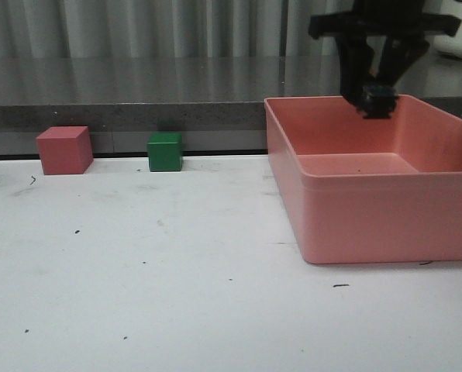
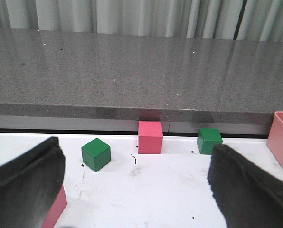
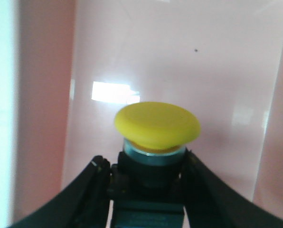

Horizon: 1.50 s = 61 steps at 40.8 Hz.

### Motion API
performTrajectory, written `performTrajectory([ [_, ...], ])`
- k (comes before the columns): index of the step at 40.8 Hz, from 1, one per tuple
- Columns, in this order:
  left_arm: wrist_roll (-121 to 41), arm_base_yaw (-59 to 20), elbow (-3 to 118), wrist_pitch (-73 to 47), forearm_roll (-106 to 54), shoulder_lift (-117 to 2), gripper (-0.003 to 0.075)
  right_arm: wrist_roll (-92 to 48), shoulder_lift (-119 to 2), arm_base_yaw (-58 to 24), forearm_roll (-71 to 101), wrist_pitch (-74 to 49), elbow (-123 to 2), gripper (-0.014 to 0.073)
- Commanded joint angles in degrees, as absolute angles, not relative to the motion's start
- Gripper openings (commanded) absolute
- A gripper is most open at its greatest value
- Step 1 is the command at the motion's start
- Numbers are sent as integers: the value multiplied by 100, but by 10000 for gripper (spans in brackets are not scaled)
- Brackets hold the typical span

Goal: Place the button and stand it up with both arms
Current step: 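Close the right gripper on the switch base and lift it out, then carry the switch toward the cubes and lay it on the table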

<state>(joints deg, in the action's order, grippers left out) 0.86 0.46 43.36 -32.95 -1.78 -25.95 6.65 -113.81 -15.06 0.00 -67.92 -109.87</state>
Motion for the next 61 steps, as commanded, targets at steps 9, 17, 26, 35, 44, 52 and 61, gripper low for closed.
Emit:
performTrajectory([
  [9, 91, 4, 4529, -2799, -191, -2671, 598, 638, -10285, -2811, 0, -6161, -11082, 186],
  [17, 91, 4, 4529, -2799, -191, -2671, 598, 638, -10105, -3612, 0, -5306, -10439, 186],
  [26, 91, 4, 4529, -2799, -191, -2671, 598, 524, -10173, -4297, 0, -4914, -9921, 186],
  [35, 91, 4, 4529, -2799, -191, -2671, 598, 529, -10472, -4533, 469, -4856, -9887, 186],
  [44, 91, 4, 4529, -2799, -191, -2671, 598, 1109, -10993, -4533, 1068, -4698, -10047, 186],
  [52, 91, 4, 4529, -2799, -191, -2671, 598, 1941, -11714, -4533, 1068, -5125, -10773, 186],
  [61, 91, 4, 4529, -2799, -191, -2671, 598, 2744, -12472, -4533, 1068, -5377, -11537, 186],
])
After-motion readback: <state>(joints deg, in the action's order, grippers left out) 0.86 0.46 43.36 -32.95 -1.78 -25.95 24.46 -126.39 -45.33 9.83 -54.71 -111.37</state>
